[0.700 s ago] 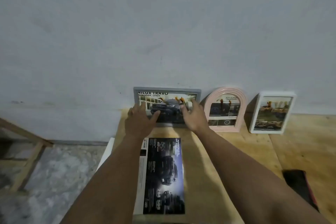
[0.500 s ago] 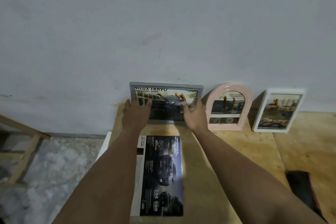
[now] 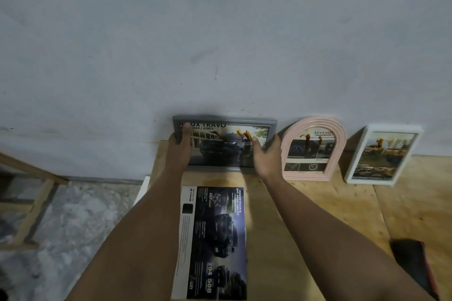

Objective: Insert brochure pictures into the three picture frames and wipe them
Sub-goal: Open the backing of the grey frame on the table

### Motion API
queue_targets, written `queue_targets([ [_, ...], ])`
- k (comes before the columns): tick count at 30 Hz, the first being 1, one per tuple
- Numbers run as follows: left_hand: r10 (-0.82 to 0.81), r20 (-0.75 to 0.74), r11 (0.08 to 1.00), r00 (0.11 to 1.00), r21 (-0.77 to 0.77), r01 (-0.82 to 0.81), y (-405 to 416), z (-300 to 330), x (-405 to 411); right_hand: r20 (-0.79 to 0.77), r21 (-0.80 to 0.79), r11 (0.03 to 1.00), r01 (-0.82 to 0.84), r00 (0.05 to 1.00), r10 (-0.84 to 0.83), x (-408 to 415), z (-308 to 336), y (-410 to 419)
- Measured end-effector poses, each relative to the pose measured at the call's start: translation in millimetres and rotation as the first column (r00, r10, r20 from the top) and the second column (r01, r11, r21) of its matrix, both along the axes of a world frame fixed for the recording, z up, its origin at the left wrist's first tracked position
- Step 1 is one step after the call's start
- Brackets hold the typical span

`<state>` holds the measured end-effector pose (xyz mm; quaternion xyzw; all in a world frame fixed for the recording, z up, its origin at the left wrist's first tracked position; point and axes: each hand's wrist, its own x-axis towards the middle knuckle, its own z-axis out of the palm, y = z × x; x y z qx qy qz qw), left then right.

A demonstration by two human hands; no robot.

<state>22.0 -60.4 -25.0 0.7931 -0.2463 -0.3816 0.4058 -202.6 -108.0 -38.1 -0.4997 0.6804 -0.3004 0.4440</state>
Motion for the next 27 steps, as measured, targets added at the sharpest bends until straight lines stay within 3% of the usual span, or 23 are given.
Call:
queue_targets([
  [13,0.085,-0.105,0.988,0.991,-0.120,-0.097,88.8,44.6,-26.0,0.184,-0.004,0.998,0.056,0.981,-0.054,-27.4,41.8,77.9],
  [17,0.058,-0.236,0.967,0.970,-0.228,-0.113,141.3,44.4,-52.7,0.239,0.015,0.987,0.163,0.957,-0.162,-64.4,57.6,127.9],
  [21,0.008,-0.226,0.968,0.974,-0.242,-0.064,185.0,31.5,-92.8,0.291,0.058,0.947,0.316,0.902,-0.319,-109.0,64.5,176.9],
  [27,0.042,-0.364,0.988,0.931,-0.125,-0.093,224.9,10.2,-152.8,0.287,0.124,0.870,0.478,0.822,-0.492,-179.3,57.8,232.9],
])
